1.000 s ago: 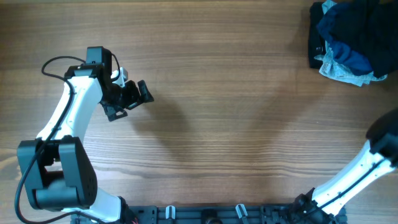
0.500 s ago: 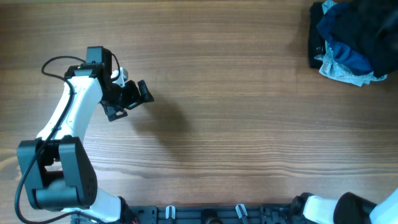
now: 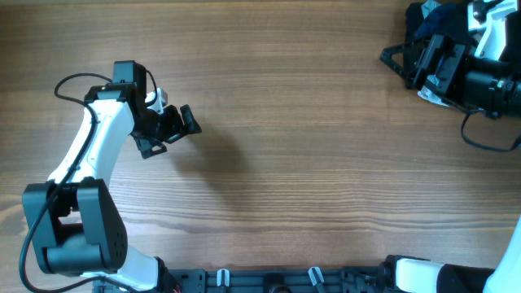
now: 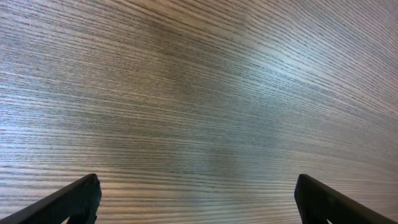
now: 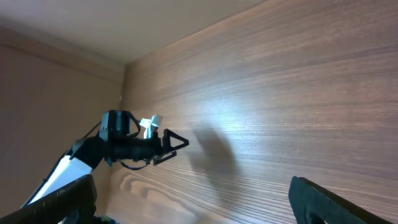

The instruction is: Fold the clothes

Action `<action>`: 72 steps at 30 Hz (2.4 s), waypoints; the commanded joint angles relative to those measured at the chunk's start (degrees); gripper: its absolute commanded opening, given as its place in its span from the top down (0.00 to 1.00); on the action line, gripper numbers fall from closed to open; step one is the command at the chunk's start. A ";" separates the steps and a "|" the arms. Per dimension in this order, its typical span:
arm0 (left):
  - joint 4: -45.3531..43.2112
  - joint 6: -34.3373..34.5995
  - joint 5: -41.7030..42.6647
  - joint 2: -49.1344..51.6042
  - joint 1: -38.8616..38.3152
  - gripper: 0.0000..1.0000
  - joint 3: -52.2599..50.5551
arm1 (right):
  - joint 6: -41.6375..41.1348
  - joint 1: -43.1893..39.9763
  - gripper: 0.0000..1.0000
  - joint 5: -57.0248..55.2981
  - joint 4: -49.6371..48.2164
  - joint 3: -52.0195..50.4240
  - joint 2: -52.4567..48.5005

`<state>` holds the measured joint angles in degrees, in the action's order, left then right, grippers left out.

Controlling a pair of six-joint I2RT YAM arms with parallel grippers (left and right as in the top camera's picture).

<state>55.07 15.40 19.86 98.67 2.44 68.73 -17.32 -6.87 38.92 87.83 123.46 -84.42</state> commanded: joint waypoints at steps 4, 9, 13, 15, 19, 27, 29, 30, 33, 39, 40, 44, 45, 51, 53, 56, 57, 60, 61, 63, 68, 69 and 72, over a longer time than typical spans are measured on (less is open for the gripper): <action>-0.15 0.48 0.90 -0.42 0.31 0.00 0.33 | -1.09 0.28 0.01 -1.86 0.50 -0.26 -0.35; -0.15 0.48 0.90 -0.42 0.31 0.00 0.33 | 2.95 0.28 0.00 -9.57 2.05 -0.26 -0.33; -0.15 0.48 0.90 -0.42 0.31 0.00 0.33 | 8.41 0.28 0.00 -12.02 3.30 -0.28 -0.33; -0.15 0.48 0.90 -0.42 0.31 0.00 0.33 | 9.35 0.33 0.00 -13.07 3.21 -1.01 -0.39; -0.15 0.48 0.90 -0.42 0.31 0.00 0.33 | 9.88 0.33 0.00 -15.39 -6.05 -12.72 8.68; -0.15 0.48 0.90 -0.42 0.31 0.00 0.33 | 11.02 0.33 0.00 -15.34 -50.88 -74.12 47.89; -0.15 0.48 0.90 -0.42 0.31 0.00 0.33 | 11.17 0.33 0.00 -15.30 -59.17 -85.85 55.56; -0.15 0.48 0.90 -0.42 0.31 0.00 0.33 | 11.15 0.33 0.00 -14.91 -65.16 -93.79 60.81; -0.15 0.48 0.90 -0.42 0.31 0.00 0.33 | 11.15 0.33 0.00 -12.92 -77.83 -109.81 71.82; -0.15 0.48 0.90 -0.42 0.31 0.00 0.33 | 17.33 0.48 0.00 -12.55 -93.07 -120.15 79.56; -0.15 0.50 0.90 -0.42 0.31 0.00 0.33 | 19.45 0.96 0.00 -12.59 -93.77 -120.83 80.19; -0.15 0.48 0.90 -0.42 0.31 0.00 0.33 | 24.09 3.45 0.00 -18.03 -96.32 -123.19 84.26; -0.15 0.48 0.90 -0.42 0.31 0.00 0.33 | 22.84 3.56 0.00 -19.91 -96.41 -123.19 84.26; -0.15 0.48 0.90 -0.42 0.31 0.00 0.33 | 12.92 3.54 0.00 -33.64 -90.18 -123.19 84.26; -0.15 0.48 0.90 -0.42 0.31 0.00 0.33 | 13.51 3.54 0.00 -34.25 -88.06 -123.16 84.26; -0.15 0.48 0.90 -0.42 0.31 0.00 0.33 | 14.29 3.54 0.00 -34.23 -88.06 -123.16 84.21; -0.15 0.50 0.90 -0.42 0.31 0.00 0.33 | 14.27 3.54 0.00 -34.25 -88.06 -123.16 84.21; -0.15 0.48 0.90 -0.42 0.31 0.00 0.33 | 14.27 3.54 0.00 -34.23 -88.04 -123.16 84.19; -0.15 0.48 0.90 -0.42 0.31 0.00 0.33 | 14.29 3.54 0.00 -34.23 -88.06 -123.16 84.17; -0.15 0.48 0.90 -0.42 0.31 0.00 0.33 | 14.29 3.54 0.00 -34.25 -88.06 -123.16 84.15; -0.15 0.48 0.90 -0.42 0.31 0.00 0.33 | 14.29 3.54 0.00 -34.23 -88.06 -123.16 84.15; -0.13 0.48 0.90 -0.42 0.31 0.00 0.33 | 14.29 3.54 0.00 -34.25 -88.06 -123.16 84.15; -0.11 0.44 0.83 -0.42 0.31 0.00 0.33 | 14.27 3.54 0.00 -34.23 -88.04 -123.16 84.15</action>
<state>54.92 15.57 20.29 98.67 2.44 68.73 -3.20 -3.51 5.74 -0.01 0.38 -0.89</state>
